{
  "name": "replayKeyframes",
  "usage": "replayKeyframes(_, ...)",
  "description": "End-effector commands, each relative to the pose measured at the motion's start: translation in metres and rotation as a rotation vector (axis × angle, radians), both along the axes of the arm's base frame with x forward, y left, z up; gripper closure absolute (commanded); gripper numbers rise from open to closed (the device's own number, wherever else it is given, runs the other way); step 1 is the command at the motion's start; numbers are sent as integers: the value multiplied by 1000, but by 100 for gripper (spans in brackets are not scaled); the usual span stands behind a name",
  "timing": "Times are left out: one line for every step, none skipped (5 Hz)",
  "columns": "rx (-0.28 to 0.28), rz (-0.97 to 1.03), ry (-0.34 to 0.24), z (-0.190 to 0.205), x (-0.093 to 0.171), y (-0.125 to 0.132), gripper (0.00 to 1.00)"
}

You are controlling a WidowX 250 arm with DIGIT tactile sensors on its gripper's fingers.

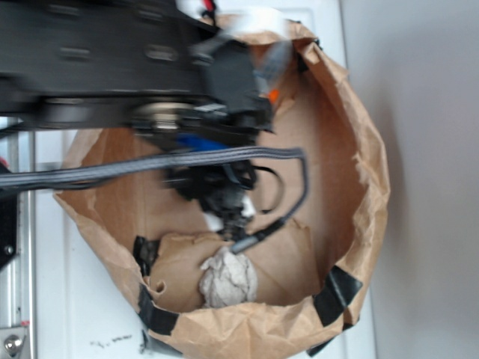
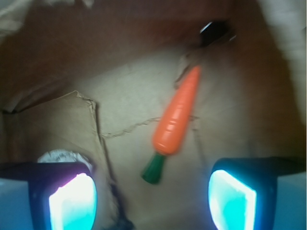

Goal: Grab the carrot.

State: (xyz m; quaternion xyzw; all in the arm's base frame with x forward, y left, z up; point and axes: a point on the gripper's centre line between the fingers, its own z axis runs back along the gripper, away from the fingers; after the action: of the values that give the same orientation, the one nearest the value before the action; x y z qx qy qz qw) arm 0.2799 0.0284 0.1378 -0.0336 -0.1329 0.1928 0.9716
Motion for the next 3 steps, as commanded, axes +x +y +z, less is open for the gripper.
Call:
replayKeyframes(62, 127, -33, -28, 28, -5, 0)
replayKeyframes(76, 98, -36, -40, 19, 4, 0)
replayKeyframes(119, 144, -52, -53, 16, 19, 0)
